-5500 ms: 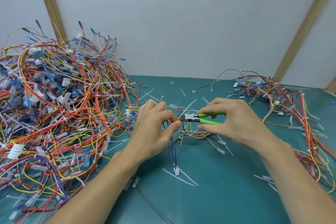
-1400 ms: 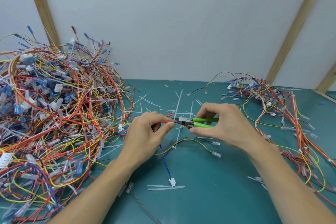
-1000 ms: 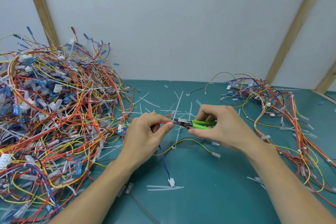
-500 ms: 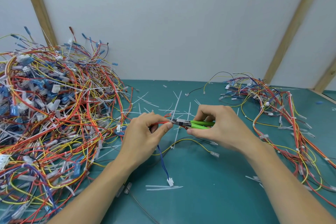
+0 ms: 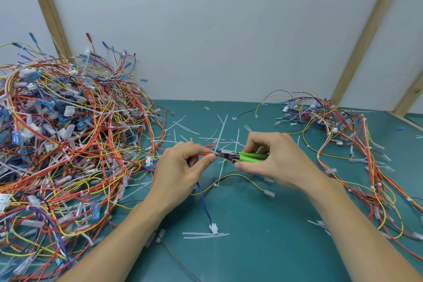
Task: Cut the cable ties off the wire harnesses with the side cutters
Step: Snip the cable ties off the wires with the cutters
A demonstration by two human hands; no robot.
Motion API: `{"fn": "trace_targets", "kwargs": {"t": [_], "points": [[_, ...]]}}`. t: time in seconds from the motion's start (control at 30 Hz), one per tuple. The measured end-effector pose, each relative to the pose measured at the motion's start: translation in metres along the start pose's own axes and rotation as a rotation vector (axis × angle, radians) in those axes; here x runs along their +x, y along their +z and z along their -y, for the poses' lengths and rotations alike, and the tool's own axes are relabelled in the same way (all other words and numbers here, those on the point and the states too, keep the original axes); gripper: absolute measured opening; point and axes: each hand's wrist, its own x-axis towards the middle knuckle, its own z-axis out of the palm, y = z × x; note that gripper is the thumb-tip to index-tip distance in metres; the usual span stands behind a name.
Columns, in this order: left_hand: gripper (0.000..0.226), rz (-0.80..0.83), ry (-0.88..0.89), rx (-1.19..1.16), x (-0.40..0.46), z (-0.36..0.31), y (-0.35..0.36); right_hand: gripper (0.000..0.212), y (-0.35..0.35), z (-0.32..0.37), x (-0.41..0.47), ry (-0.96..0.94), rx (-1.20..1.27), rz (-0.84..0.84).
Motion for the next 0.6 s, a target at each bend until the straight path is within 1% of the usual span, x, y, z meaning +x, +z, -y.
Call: {"fn": "trace_targets", "kwargs": {"t": [0.47, 0.53, 0.6], "points": [[0.003, -0.015, 0.0, -0.022, 0.001, 0.002, 0.001, 0.035, 0.003, 0.001, -0.001, 0.016, -0.014, -0.029], [0.006, -0.033, -0.014, -0.049, 0.002, 0.001, 0.001, 0.034, 0.007, 0.002, 0.0, 0.048, 0.016, -0.079], [0.01, -0.037, -0.022, -0.068, 0.002, 0.0, -0.001, 0.03, 0.011, 0.004, 0.001, 0.103, 0.152, -0.159]]}}
